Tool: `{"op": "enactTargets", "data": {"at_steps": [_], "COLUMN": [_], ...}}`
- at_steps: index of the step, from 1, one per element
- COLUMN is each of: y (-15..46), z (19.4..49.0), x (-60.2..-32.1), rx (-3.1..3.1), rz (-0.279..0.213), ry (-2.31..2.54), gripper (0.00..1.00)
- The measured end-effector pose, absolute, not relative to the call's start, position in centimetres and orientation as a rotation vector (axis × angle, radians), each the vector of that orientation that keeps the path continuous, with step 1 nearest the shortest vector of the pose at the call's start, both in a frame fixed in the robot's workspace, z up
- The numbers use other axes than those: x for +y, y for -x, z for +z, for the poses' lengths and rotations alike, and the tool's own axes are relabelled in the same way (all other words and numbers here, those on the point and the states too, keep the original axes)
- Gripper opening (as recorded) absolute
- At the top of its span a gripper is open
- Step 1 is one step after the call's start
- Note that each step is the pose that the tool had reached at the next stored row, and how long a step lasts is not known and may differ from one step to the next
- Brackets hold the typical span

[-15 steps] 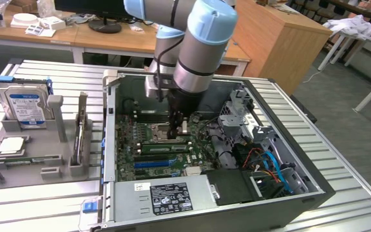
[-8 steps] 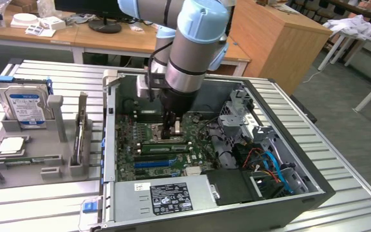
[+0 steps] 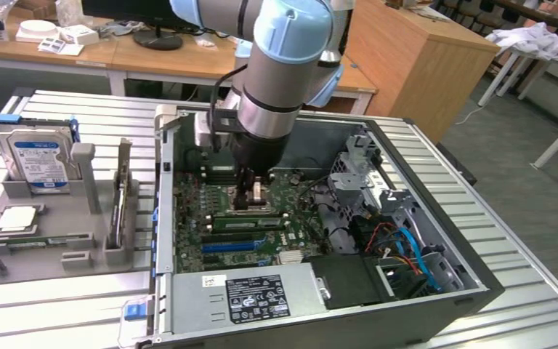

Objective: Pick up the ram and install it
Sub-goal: 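Press down the ram until it locks into place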

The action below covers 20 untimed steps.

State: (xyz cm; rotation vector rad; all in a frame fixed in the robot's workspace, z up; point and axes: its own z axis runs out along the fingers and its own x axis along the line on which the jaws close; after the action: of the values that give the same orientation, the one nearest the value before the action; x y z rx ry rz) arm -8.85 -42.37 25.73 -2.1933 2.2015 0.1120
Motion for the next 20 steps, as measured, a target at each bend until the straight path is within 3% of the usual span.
{"op": "enactTargets", "data": {"at_steps": [20], "y": [8.90], "z": [24.91], "x": [-42.45], "rx": [2.202], "rz": [0.112], "ry": [2.193], "gripper": [0.11]}}
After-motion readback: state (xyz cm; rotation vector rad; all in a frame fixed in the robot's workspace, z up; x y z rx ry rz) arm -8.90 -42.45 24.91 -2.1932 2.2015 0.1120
